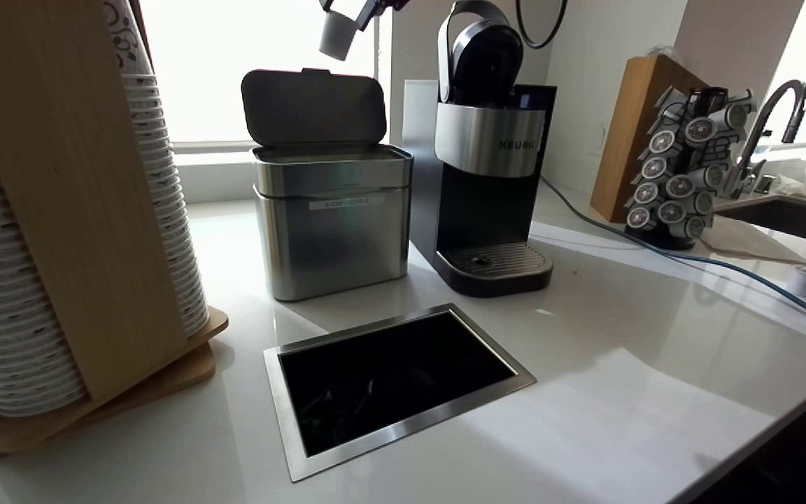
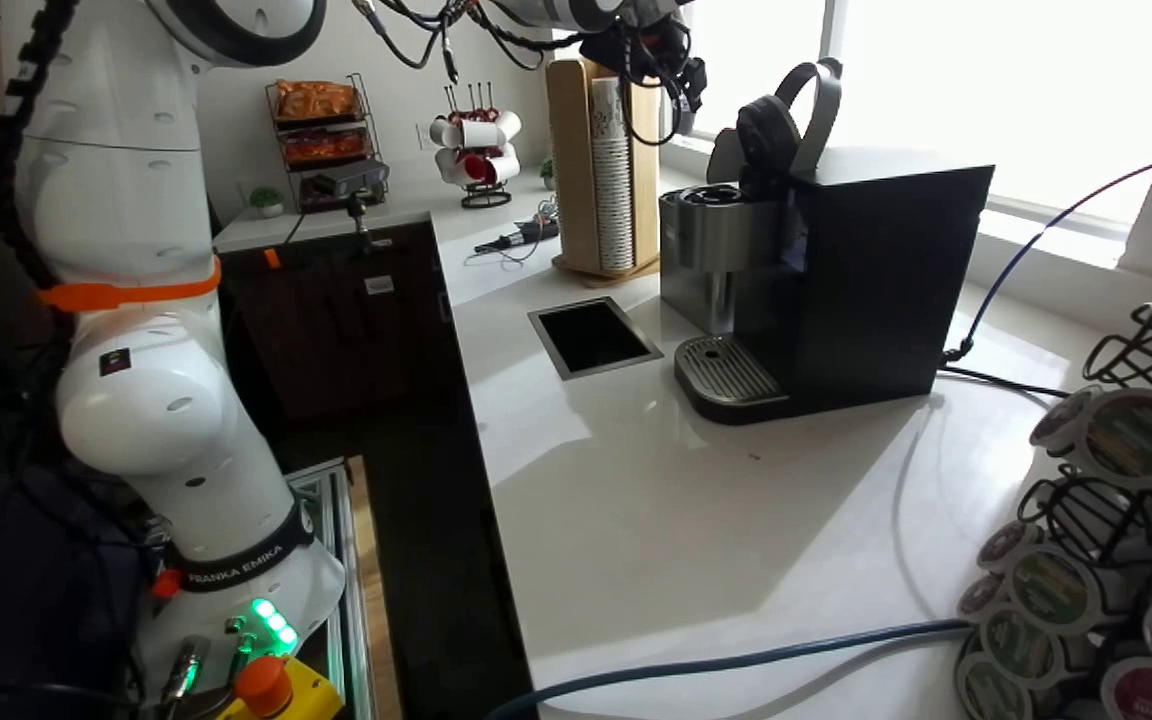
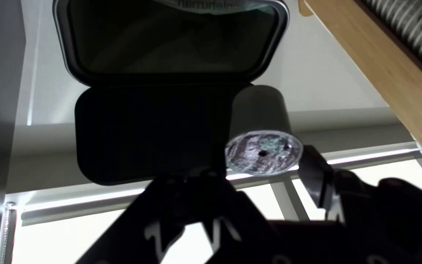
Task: Remove the coffee pod from the coffeemaker and place it in the silver bin then close the bin.
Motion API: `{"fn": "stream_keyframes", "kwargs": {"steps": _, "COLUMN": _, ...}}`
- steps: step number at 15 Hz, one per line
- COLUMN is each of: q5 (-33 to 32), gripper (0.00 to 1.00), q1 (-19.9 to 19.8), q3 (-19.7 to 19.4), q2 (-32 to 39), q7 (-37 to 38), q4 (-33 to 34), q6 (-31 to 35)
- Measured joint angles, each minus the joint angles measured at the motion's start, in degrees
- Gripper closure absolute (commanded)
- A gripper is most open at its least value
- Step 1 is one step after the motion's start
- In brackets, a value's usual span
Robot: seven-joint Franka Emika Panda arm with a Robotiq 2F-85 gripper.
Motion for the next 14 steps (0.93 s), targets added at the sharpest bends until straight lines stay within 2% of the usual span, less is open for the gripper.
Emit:
{"fn": "stream_keyframes", "kwargs": {"steps": 3, "q5": -3.7, "gripper": 0.72, "q1": 1.0, "q3": -1.3, "q2": 4.2, "q7": 0.9, "q4": 2.1, "q6": -0.4}}
{"fn": "stream_keyframes", "kwargs": {"steps": 8, "q5": -6.1, "gripper": 0.72, "q1": 3.2, "q3": -2.3, "q2": 9.8, "q7": 2.0, "q4": 7.4, "q6": -4.9}}
{"fn": "stream_keyframes", "kwargs": {"steps": 14, "q5": -9.0, "gripper": 0.72, "q1": 5.8, "q3": -4.7, "q2": 15.3, "q7": 3.3, "q4": 13.2, "q6": -5.1}}
